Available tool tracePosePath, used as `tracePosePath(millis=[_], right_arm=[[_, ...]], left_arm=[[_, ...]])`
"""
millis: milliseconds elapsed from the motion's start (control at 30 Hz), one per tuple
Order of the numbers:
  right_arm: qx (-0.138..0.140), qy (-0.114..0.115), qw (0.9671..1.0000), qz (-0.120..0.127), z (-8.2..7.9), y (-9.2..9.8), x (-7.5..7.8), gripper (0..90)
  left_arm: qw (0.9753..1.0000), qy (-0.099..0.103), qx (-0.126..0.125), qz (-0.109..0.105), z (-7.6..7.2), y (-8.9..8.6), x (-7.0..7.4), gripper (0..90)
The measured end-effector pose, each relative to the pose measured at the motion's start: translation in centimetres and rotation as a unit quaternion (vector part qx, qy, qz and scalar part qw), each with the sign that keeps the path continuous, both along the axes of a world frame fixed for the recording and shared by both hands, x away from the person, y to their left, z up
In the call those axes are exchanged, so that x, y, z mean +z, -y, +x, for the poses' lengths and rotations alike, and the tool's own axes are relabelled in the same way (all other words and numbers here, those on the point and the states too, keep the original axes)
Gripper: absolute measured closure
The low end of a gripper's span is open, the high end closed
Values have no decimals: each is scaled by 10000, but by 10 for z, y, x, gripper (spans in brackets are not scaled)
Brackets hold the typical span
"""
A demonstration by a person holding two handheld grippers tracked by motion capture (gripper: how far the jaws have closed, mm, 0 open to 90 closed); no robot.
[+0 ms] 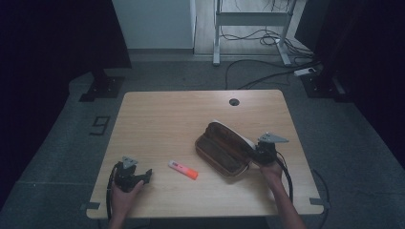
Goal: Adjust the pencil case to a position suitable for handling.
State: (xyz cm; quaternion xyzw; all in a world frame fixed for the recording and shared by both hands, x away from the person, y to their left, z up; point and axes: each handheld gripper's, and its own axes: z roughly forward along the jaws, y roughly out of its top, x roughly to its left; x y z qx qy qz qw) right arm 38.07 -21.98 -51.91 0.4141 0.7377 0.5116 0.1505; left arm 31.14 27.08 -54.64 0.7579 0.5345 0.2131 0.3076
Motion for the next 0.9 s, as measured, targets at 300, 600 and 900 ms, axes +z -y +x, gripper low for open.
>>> tracePosePath(millis=[300, 600, 900], right_arm=[[-17, 91, 9999, -130, -2, -1, 2, 563], [-596, 627, 9962, -62, -13, 3, 18, 321], [-574, 904, 9942, 114, -28, 2, 39, 321]], left_arm=[[10000, 0, 0, 0, 0, 0, 0, 187], [10000, 0, 1, -1, 0, 0, 0, 187], [10000, 1, 0, -1, 0, 0, 0, 187]])
